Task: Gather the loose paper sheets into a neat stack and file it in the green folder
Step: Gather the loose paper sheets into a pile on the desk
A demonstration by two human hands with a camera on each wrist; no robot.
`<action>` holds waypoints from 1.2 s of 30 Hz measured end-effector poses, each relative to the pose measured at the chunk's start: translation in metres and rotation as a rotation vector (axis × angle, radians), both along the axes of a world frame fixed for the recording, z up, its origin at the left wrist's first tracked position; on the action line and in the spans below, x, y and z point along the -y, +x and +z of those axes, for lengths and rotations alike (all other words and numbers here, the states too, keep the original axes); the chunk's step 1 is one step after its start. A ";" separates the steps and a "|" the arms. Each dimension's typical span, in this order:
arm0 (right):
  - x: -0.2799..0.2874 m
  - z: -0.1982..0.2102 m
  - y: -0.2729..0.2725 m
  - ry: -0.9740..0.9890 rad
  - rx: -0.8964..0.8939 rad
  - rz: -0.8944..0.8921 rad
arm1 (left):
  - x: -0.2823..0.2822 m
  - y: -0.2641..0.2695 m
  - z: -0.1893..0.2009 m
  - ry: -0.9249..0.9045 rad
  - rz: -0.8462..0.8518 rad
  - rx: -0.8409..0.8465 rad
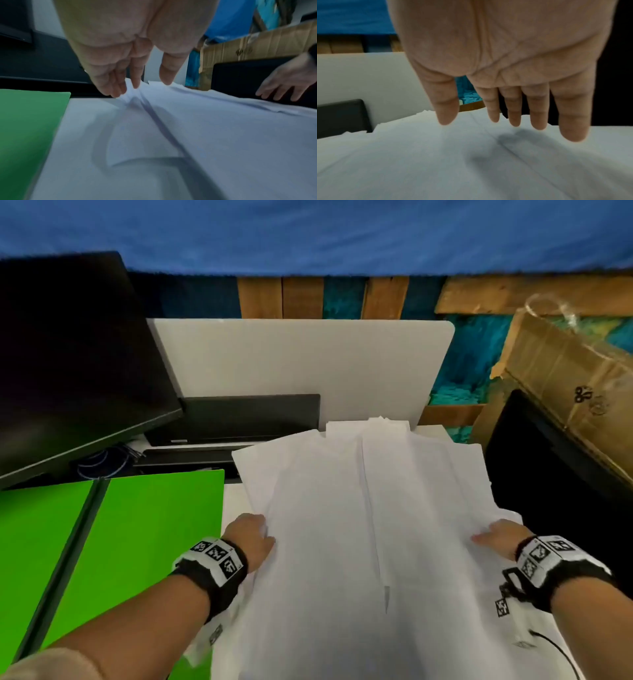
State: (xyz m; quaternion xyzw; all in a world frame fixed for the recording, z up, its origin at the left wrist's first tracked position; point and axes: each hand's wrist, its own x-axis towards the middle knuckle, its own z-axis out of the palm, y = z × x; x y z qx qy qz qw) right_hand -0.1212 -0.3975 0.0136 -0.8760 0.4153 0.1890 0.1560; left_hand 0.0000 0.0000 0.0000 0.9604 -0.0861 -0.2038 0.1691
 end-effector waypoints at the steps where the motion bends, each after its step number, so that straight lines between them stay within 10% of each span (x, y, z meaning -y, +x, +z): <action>1: 0.001 -0.003 0.002 0.013 0.019 -0.036 | 0.003 0.004 -0.001 0.008 0.016 -0.018; 10: -0.011 -0.016 0.028 0.063 0.014 -0.082 | 0.015 0.019 -0.016 -0.014 0.120 -0.143; 18: -0.038 -0.018 0.031 0.294 0.167 0.078 | 0.016 0.019 -0.024 -0.748 0.561 -0.286; 24: -0.071 -0.015 0.019 0.467 0.231 0.115 | 0.025 0.011 -0.033 -0.678 0.562 -0.412; 29: -0.006 -0.009 -0.020 -0.110 0.051 -0.374 | 0.029 0.005 -0.037 -0.556 0.522 -0.284; 32: 0.011 -0.016 -0.034 0.052 0.060 -0.578 | 0.028 0.006 -0.041 -0.542 0.544 -0.295; 36: 0.008 -0.024 -0.031 0.171 0.209 -0.422 | 0.025 0.006 -0.040 -0.628 0.612 -0.360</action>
